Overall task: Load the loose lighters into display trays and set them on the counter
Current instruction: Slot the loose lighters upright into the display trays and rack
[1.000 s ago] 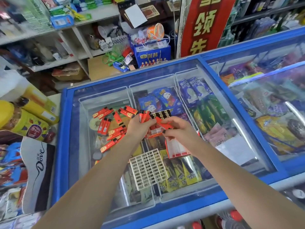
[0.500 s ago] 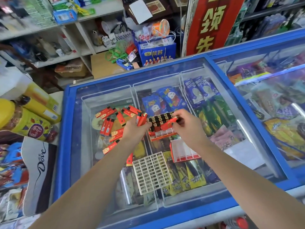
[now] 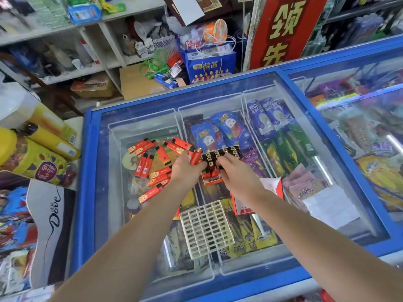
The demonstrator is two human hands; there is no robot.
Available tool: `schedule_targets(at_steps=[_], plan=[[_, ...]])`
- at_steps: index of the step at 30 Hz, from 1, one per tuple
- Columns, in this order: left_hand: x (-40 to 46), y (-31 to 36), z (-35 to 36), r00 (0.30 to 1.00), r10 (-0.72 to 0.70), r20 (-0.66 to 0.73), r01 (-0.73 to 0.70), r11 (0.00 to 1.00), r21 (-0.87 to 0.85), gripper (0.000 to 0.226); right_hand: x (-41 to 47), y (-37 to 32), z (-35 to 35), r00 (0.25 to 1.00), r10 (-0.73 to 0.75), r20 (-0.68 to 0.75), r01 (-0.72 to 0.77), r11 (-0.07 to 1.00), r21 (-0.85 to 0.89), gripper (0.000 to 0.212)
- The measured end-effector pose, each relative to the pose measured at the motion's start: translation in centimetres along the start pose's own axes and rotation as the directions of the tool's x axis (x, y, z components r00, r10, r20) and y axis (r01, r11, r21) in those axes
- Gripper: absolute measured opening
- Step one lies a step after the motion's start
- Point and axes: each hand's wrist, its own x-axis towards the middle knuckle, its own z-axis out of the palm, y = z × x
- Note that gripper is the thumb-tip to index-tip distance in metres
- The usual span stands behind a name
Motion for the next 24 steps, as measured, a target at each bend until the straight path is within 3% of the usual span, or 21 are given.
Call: schedule_targets(at_steps=[4, 9, 14, 16, 19, 22, 24], plan=[[-0.1, 0.3, 0.0, 1.0, -0.01, 0.014, 0.01, 1.0, -0.008, 0.073, -0.4, 0.2, 0.5, 1.0, 0.013, -0.002, -0.013, 1.0, -0.02, 0.023], [-0.5, 0.6, 0.0, 1.0, 0.018, 0.023, -0.016, 0.997, -0.079, 0.021, -0.4, -0.1, 0.9, 0.997, -0.042, -0.065, 0.037, 0.997, -0.071, 0.02], [-1.0, 1.4, -0.2, 1.0, -0.005, 0.011, 0.007, 0.989, -0.147, 0.011, -0.6, -0.5, 1.5, 0.988, -0.129, -0.087, 0.115, 0.982, -0.152, 0.027], [-1.2, 1.6, -0.3, 1.0, -0.014, 0.013, 0.016, 0.985, -0.17, 0.013, -0.9, -0.5, 1.7, 0.979, -0.163, -0.121, 0.141, 0.974, -0.175, 0.037], [-1.6, 1.9, -0.1, 0.999, -0.033, 0.037, 0.041, 0.972, -0.229, 0.021, -0.8, -0.4, 1.7, 0.985, -0.092, -0.145, 0.071, 0.987, -0.145, 0.047], [-2.1, 2.5, 0.1, 0.993, -0.076, 0.089, 0.095, 0.967, -0.235, 0.069, -0.6, -0.5, 0.7, 0.943, 0.057, -0.329, -0.017, 0.992, 0.122, 0.041], [-2.3, 2.8, 0.4, 0.987, -0.107, 0.119, 0.136, 0.954, -0.267, 0.073, -0.2, -0.8, -0.4, 0.905, 0.222, -0.362, -0.069, 0.918, 0.39, 0.035]])
